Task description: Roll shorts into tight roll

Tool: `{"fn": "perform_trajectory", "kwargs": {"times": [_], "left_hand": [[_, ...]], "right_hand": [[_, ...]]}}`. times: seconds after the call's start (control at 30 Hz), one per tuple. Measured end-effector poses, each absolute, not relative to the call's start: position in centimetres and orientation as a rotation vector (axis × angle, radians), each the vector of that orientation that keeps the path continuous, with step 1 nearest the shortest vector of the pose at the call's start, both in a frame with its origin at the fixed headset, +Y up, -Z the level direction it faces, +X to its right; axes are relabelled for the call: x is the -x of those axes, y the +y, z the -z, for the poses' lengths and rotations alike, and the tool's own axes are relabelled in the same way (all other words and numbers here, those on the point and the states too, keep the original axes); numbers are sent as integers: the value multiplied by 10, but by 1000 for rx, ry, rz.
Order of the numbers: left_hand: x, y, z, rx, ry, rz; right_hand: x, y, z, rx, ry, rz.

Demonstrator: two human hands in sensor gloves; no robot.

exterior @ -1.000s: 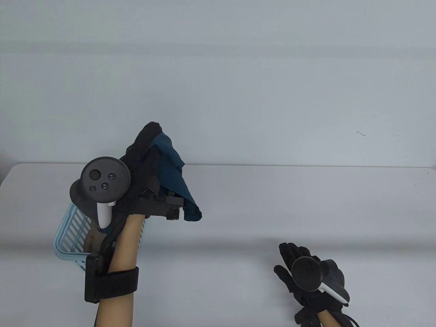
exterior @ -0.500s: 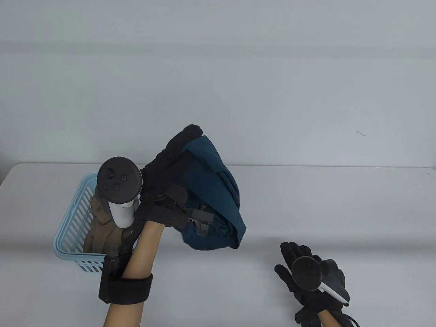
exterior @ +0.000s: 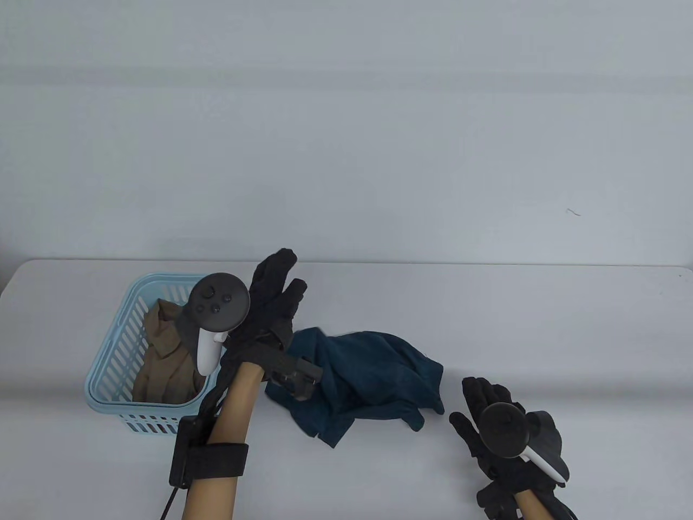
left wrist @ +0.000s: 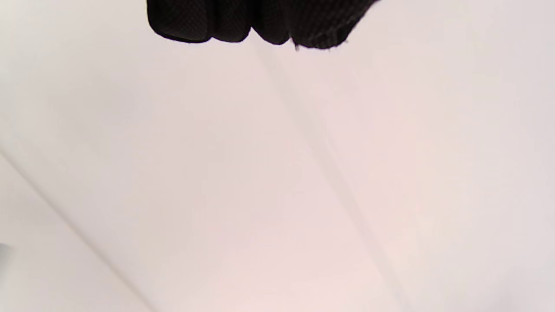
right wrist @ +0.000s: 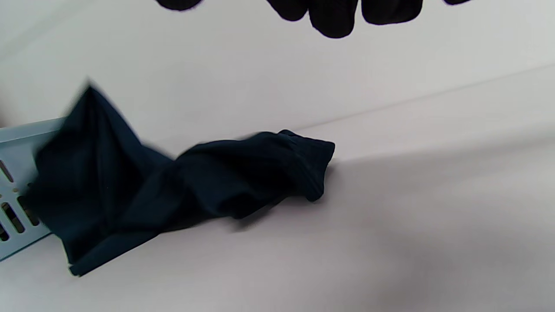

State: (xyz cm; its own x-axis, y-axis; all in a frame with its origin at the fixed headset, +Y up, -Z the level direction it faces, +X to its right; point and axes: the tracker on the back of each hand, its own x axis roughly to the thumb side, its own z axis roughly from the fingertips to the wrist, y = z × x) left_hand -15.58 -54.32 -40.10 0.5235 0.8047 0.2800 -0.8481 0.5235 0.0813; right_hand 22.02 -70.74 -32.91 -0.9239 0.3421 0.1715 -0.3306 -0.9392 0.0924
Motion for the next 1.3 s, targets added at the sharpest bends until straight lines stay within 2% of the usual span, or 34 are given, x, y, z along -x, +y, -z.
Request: {"fn": "perform_trajectory", "kwargs": {"times": [0.13,0.27,0.43,0.67,0.83,0.97,1.1,1.3], "left_hand": [[121,-570,397,-146,-337,-785],[69,-601,395,-75,-441,-484],[4,-644,396,19,-542,-289],[-66,-704,396,160,-637,-44],[-87,-733,406,289,-601,31],[-90,-749,418,344,-543,89],[-85,-766,426,411,-486,-10],[-87,-772,424,272,-477,135]], "right_hand": [[-221,-709,330,-255,100,-2790],[-225,-709,331,-231,115,-2783],[-229,-714,333,-208,236,-2762],[-229,-715,335,-201,263,-2753],[-230,-715,335,-200,267,-2746],[-229,-715,335,-203,275,-2745],[-229,-714,335,-198,292,-2727],[-230,-713,336,-194,301,-2720]]}}
